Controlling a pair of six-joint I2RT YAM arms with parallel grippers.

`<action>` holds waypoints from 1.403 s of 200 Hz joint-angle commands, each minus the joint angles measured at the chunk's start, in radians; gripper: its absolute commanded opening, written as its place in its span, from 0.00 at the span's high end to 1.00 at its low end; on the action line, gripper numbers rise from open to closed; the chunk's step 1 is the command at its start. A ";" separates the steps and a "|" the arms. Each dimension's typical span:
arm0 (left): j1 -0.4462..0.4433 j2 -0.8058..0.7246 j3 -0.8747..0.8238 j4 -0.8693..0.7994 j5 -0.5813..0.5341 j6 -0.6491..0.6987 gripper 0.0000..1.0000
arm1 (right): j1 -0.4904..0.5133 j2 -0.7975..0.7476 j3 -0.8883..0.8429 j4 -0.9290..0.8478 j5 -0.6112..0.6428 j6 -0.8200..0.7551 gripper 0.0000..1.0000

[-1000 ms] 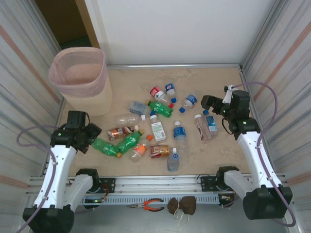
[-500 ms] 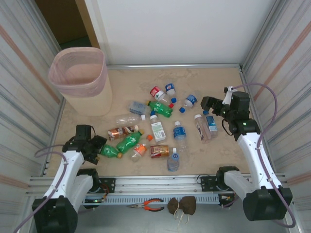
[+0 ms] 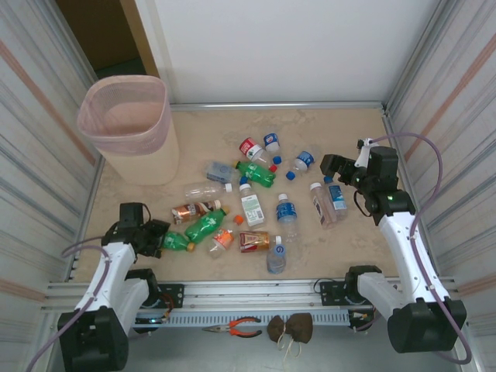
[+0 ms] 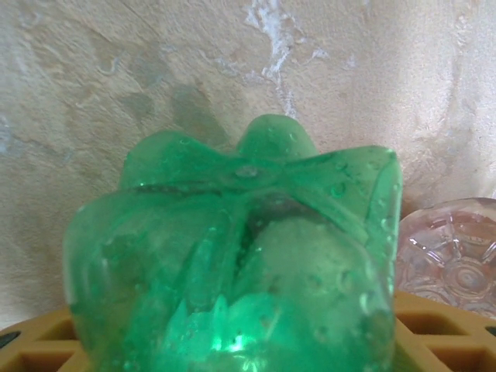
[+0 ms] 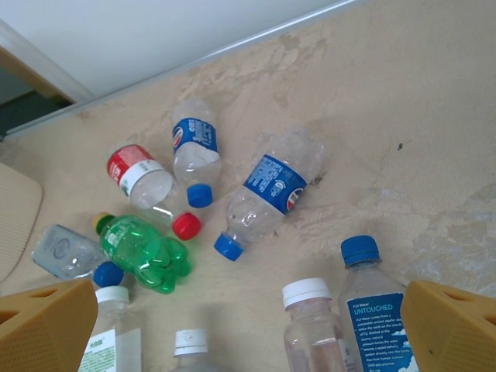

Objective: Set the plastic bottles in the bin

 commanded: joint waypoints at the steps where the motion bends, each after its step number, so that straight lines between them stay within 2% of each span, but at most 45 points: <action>1: 0.010 -0.026 0.023 -0.021 0.000 0.017 0.41 | -0.006 -0.019 -0.004 -0.022 0.010 0.022 0.01; 65: 0.013 -0.056 0.187 -0.099 -0.038 0.134 0.46 | -0.006 -0.002 0.019 -0.032 0.012 0.013 0.01; 114: 0.014 -0.056 0.375 -0.148 -0.033 0.307 0.48 | -0.002 0.003 0.033 -0.033 0.014 0.012 0.01; 165: 0.014 -0.039 0.560 -0.171 0.052 0.538 0.51 | -0.001 -0.006 0.056 -0.044 0.022 0.002 0.01; 230: 0.014 0.056 0.816 -0.137 0.311 0.832 0.52 | 0.002 -0.015 0.084 -0.058 0.022 -0.009 0.01; 280: 0.014 0.193 1.059 -0.192 0.302 1.005 0.54 | 0.004 -0.008 0.133 -0.075 0.014 -0.022 0.01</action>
